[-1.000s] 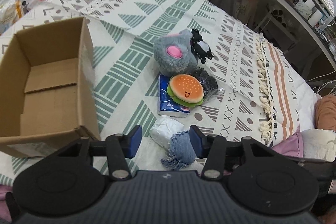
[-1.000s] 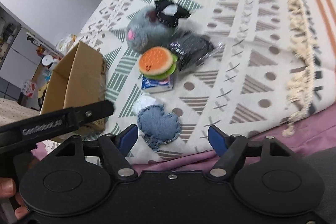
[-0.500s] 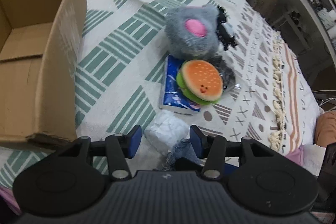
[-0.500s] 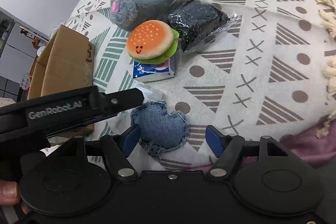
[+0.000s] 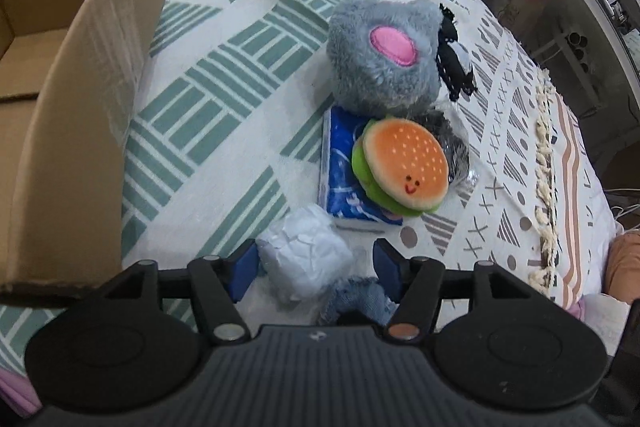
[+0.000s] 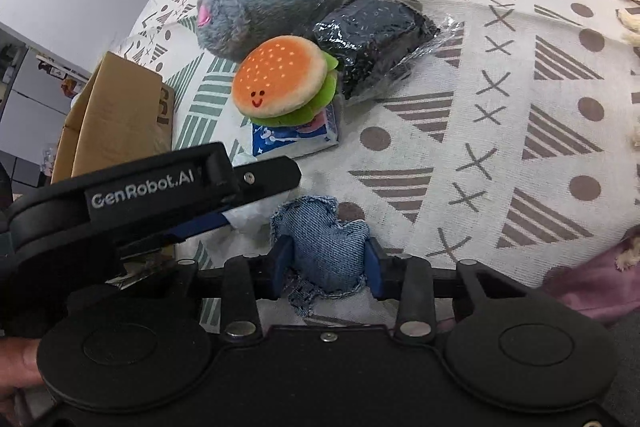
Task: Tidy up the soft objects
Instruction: 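Grasp the white crumpled tissue with the left tool while the right tool grasps the denim heart, then carry the tissue in the left tool and the denim heart in the right tool over the box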
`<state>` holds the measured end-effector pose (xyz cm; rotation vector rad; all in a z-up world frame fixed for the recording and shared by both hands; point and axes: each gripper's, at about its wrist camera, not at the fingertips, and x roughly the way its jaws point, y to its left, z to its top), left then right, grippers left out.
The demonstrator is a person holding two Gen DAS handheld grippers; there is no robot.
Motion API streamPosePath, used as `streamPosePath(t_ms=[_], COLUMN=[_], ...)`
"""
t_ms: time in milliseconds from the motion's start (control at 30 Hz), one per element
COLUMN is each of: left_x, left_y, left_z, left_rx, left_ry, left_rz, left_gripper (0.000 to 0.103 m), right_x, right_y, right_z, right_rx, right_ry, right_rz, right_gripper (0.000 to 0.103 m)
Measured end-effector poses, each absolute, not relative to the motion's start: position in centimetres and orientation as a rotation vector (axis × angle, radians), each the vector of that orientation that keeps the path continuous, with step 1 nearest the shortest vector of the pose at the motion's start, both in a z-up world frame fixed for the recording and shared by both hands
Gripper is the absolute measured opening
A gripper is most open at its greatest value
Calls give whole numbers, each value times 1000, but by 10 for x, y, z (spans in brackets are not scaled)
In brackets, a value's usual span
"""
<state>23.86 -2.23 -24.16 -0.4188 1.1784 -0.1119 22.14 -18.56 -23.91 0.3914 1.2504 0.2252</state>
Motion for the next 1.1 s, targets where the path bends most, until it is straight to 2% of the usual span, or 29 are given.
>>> streamPosePath(t_ms=[100,167,233,467,1100], left_x=[238,235,233,223,178], left_y=[-24,-26,-24,-18,-5], left_z=[-243,-241,-240,-225,-141], left_rx=[-402,-371,-367,-350,-314], left_ry=[1160,1146,1138,1112,954], left_rz=[-109,-98,-102,-87,-113], left_gripper=[59,51,49,49,49], right_x=[218,216,214,202,172], right_y=[-191,-194,-195,-199,-191], right_z=[-237,-235,-233,-220,-151], right_rx=[396,400,392,377,330], right_ry=[1239,1228,1214,1159,951], right_rz=[207,199,196,183,155], right_gripper=[37,37,37,37,37])
